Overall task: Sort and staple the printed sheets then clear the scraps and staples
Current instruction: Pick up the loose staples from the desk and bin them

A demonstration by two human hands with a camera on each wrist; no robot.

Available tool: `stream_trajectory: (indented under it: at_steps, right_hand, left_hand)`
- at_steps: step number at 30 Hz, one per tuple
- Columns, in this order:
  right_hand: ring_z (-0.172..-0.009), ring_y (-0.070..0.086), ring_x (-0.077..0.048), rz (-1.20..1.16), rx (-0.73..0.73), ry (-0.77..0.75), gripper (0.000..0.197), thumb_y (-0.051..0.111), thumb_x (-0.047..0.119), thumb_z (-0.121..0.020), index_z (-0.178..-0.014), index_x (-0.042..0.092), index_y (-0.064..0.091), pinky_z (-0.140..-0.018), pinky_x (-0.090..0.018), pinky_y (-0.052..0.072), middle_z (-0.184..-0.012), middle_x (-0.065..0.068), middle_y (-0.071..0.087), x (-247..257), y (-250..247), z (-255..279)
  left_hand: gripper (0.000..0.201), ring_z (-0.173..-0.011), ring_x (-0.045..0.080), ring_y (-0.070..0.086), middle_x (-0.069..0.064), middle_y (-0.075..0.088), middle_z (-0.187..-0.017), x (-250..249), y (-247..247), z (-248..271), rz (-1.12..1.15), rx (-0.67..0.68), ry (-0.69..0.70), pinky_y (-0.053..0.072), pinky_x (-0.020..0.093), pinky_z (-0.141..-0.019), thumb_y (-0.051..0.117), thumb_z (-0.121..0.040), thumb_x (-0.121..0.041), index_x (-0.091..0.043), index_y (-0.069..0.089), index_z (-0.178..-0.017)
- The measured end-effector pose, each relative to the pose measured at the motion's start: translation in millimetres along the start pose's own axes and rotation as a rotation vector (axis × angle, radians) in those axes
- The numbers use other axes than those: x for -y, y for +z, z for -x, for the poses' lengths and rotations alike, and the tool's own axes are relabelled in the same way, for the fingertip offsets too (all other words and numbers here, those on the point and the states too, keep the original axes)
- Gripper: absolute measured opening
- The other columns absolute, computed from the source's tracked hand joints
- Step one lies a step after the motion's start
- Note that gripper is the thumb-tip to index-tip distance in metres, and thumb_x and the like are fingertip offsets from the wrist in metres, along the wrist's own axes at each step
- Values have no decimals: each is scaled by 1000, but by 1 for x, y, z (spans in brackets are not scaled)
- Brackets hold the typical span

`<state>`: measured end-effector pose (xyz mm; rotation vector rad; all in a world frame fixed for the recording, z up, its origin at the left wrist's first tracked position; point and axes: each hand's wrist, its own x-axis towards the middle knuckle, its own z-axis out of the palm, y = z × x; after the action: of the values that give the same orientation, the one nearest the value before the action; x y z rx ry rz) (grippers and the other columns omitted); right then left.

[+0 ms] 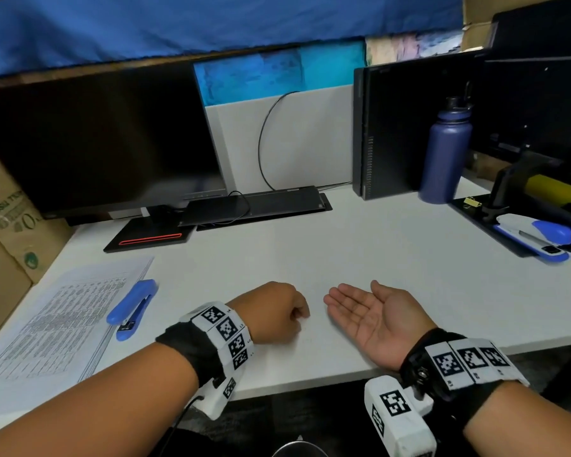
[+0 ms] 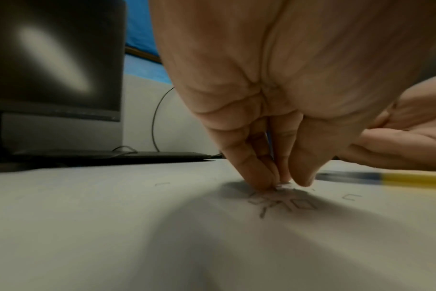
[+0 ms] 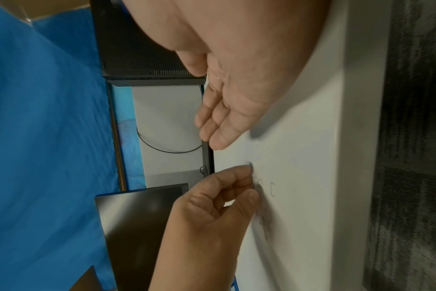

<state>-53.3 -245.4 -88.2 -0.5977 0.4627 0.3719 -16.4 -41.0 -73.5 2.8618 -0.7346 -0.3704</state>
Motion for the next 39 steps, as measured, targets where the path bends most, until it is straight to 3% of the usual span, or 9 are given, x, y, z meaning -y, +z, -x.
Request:
stream_trajectory:
  at_steps: [6, 10, 15, 19, 23, 26, 31, 35, 39]
  right_hand:
    - [-106, 67, -38, -10, -7, 2, 53, 39, 37, -105, -112, -10, 63, -93, -47, 53, -102, -27, 73, 4, -4, -4]
    - [-106, 66, -38, 3, -5, 11, 53, 39, 37, -105, -111, -10, 63, -90, -47, 56, -100, -26, 74, 3, -6, -5]
    - [-108, 66, -38, 12, -21, 23, 54, 40, 37, -105, -111, -10, 64, -91, -47, 55, -102, -26, 73, 5, -10, -9]
    - [-110, 65, -39, 1, -19, 18, 54, 40, 37, -105, -111, -10, 64, -93, -47, 53, -110, -26, 71, 7, -13, -12]
    - [-110, 65, -38, 8, -16, 23, 54, 40, 38, -105, -111, -10, 64, -93, -46, 53, -113, -26, 70, 7, -13, -12]
    - [-109, 66, -38, 13, -10, 27, 55, 40, 38, -105, -113, -10, 64, -92, -46, 53, -114, -26, 70, 6, -14, -12]
    - [-111, 65, -39, 7, 2, 24, 56, 40, 39, -105, -113, -10, 64, -94, -47, 53, -113, -27, 70, 7, -15, -12]
    - [-111, 65, -39, 12, 15, 26, 56, 40, 40, -105, -113, -10, 63, -94, -47, 53, -113, -26, 70, 7, -16, -13]
    - [-112, 64, -39, 19, 16, 27, 57, 40, 41, -105, -113, -10, 63, -96, -47, 51, -108, -27, 72, 6, -15, -13]
  left_hand:
    - [37, -108, 11, 63, -7, 70, -117, 19, -16, -9, 36, -140, -131, 48, 19, -92, 48, -95, -3, -24, 74, -111]
    - [40, -111, 22, 62, 2, 62, -125, 16, -14, -17, -69, -16, -209, 51, 32, -98, 40, -97, -6, -17, 67, -124]
    - [25, -94, 22, 61, 2, 56, -107, -5, -2, -7, -188, 35, -109, 55, 37, -86, 44, -95, -17, -15, 68, -103]
    - [32, -108, 13, 61, -6, 64, -119, -2, -2, 4, -81, 59, 4, 50, 30, -98, 49, -97, -13, -23, 69, -120]
    - [42, -112, 13, 61, -5, 65, -124, 27, -14, -11, -49, -92, -148, 47, 22, -95, 45, -93, -2, -25, 71, -116]
    - [39, -111, 20, 61, 1, 60, -125, 37, -11, -18, -80, -56, -250, 50, 26, -93, 42, -95, -4, -21, 68, -119]
    - [25, -92, 20, 61, -1, 55, -99, 8, -3, -2, -55, 40, -80, 55, 37, -85, 45, -90, -15, -29, 57, -73]
    - [26, -92, 18, 59, -3, 51, -106, -9, 9, 15, -116, 119, 35, 53, 39, -86, 52, -95, -42, -20, 64, -101]
    - [19, -94, 19, 60, -2, 55, -108, -14, 20, 15, -162, 25, 119, 52, 40, -87, 54, -97, -30, -21, 67, -107]
